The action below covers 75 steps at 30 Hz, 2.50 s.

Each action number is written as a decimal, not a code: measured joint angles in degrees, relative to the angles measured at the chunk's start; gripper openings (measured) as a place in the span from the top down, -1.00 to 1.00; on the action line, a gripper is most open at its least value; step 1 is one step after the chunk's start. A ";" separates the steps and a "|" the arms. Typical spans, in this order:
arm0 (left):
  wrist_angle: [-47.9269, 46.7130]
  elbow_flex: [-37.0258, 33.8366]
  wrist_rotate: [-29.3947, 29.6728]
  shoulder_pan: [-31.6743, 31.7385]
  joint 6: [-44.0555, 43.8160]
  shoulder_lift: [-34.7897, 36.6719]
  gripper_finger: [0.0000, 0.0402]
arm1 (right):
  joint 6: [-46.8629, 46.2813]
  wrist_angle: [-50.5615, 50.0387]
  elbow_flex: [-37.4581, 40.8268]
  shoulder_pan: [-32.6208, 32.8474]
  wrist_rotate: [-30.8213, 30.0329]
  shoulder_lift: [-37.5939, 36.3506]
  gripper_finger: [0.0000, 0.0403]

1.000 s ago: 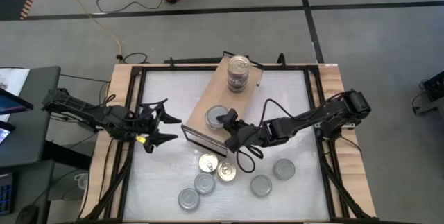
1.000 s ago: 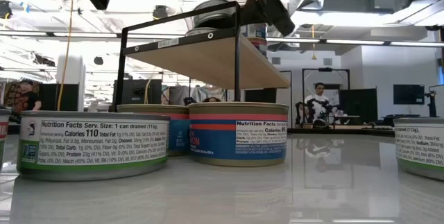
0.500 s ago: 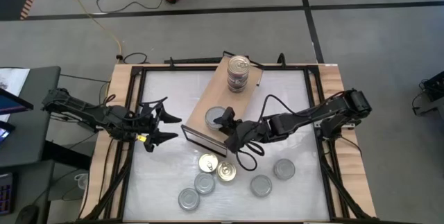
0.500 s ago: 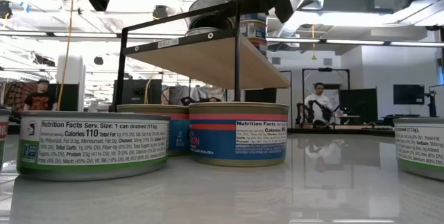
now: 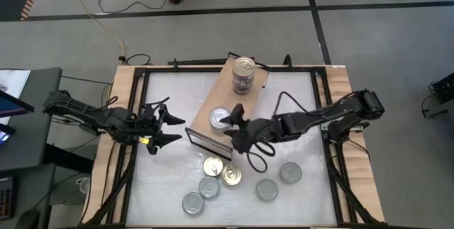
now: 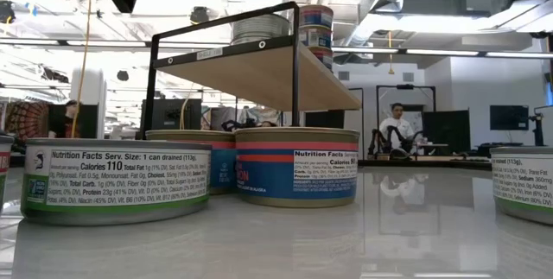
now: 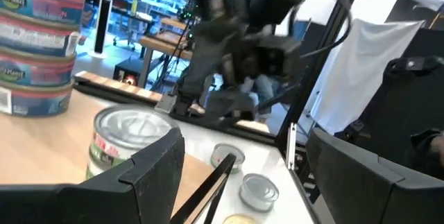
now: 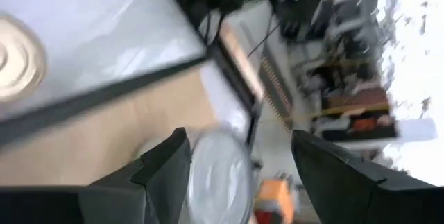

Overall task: Stack canned seafood by type on shelf
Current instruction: Stack the green tuna can on top of the green tuna can on the shelf, then stack the green tuna can on top of the stacked green tuna cans on the shelf

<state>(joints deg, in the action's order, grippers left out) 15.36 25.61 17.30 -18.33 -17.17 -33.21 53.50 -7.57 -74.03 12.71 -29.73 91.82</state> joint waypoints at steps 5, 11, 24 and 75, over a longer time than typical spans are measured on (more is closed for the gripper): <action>3.17 0.07 -1.38 0.02 1.41 0.02 -0.43 | -3.57 -1.97 0.28 -1.26 1.50 0.25 -0.42; -0.06 0.07 -2.17 0.01 0.79 0.00 -0.43 | -8.75 -4.97 0.17 4.85 -2.84 -4.32 -0.42; -2.30 0.04 -3.63 -3.48 9.99 -0.15 -0.43 | -69.69 -44.51 2.95 6.21 17.78 -12.53 -0.42; -5.40 0.04 1.40 -3.82 8.83 -0.11 -0.43 | -89.59 -40.49 34.56 4.68 26.14 -12.08 0.88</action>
<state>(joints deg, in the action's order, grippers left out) 9.96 25.65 18.70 -22.15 -8.34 -33.32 -36.09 -48.06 -39.47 17.38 -3.59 79.73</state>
